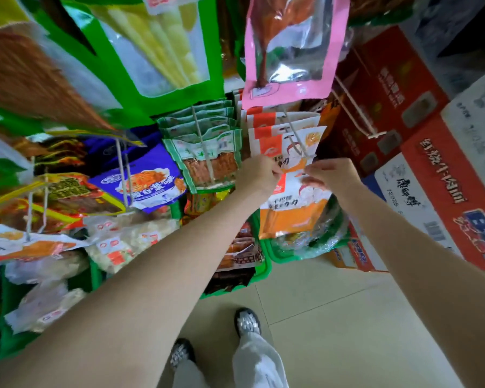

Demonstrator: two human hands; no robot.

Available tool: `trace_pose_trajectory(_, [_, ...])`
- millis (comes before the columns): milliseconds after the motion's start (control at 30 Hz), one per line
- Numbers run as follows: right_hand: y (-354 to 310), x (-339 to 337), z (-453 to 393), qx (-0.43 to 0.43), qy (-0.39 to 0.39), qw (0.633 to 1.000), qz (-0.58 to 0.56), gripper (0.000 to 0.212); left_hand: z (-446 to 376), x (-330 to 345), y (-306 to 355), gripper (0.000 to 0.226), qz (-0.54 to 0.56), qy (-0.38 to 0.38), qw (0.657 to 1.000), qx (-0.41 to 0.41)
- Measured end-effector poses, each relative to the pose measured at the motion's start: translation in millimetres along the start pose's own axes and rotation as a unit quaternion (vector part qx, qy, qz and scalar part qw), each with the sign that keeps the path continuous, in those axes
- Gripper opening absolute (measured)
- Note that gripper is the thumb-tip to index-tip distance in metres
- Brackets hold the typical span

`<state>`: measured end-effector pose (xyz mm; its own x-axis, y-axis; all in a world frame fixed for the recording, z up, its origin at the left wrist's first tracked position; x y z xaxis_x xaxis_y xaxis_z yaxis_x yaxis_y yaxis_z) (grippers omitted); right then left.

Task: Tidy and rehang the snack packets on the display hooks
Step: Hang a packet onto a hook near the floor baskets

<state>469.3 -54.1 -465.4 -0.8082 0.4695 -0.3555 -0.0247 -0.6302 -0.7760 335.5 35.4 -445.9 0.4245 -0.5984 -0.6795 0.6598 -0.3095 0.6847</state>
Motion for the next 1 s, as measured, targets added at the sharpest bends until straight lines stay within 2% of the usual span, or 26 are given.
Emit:
trace_pose_trajectory(133, [-16,-5,-32,-0.043,0.006,0.999,-0.003,0.010,-34,1,0,0.019,0.006,0.040,0.999,-0.017])
trace_pose_trajectory(200, [-24,-5,-40,-0.064,-0.001,0.998,0.008,0.013,-48,-2,-1,0.018,0.004,0.055,0.998,-0.019])
trace_pose_trajectory(300, [-30,-3,-54,-0.091,0.004,0.990,0.104,0.022,-61,-2,-6,0.022,-0.008,0.056,0.998,-0.041])
trace_pose_trajectory(400, [-31,2,-67,-0.103,0.030,0.980,0.170,0.017,-61,-2,-10,0.026,-0.015,0.087,0.995,-0.050])
trace_pose_trajectory(467, [-33,4,-66,-0.084,0.032,0.985,0.144,0.011,-47,-6,-2,0.032,-0.018,0.103,0.994,-0.016])
trace_pose_trajectory(567, [-47,-4,-46,-0.105,0.088,0.986,0.097,0.019,-14,-16,5,0.040,-0.024,0.102,0.991,0.081])
trace_pose_trajectory(667, [-75,-4,5,-0.203,0.193,0.943,0.179,0.027,21,-33,-3,0.037,-0.033,0.124,0.985,0.112])
trace_pose_trajectory(700, [-86,6,26,-0.232,0.183,0.935,0.196,0.026,31,-39,-8,0.036,-0.034,0.130,0.984,0.114])
trace_pose_trajectory(800, [-119,64,72,-0.313,0.020,0.918,0.243,0.022,57,-72,-20,0.036,-0.046,0.166,0.977,0.124])
trace_pose_trajectory(833, [-131,82,83,-0.335,-0.014,0.908,0.250,0.020,64,-87,-25,0.036,-0.053,0.181,0.974,0.126])
trace_pose_trajectory(933, [-178,120,112,-0.377,-0.036,0.902,0.210,0.016,84,-143,-37,0.039,-0.061,0.239,0.962,0.115])
trace_pose_trajectory(1000, [-206,141,131,-0.388,-0.064,0.900,0.186,0.024,100,-186,-42,0.040,-0.061,0.282,0.951,0.110])
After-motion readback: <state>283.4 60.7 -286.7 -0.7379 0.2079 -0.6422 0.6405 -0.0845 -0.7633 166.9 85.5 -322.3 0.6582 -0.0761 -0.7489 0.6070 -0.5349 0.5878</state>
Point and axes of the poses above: each hand's wrist, its own z-axis away from the middle knuckle, its own x-axis out of the palm, y = z × x, the point moved 4 cm from there along -z, towards the middle knuckle, and after that the axes turned 6 degrees about z, right-handed, at the moved point
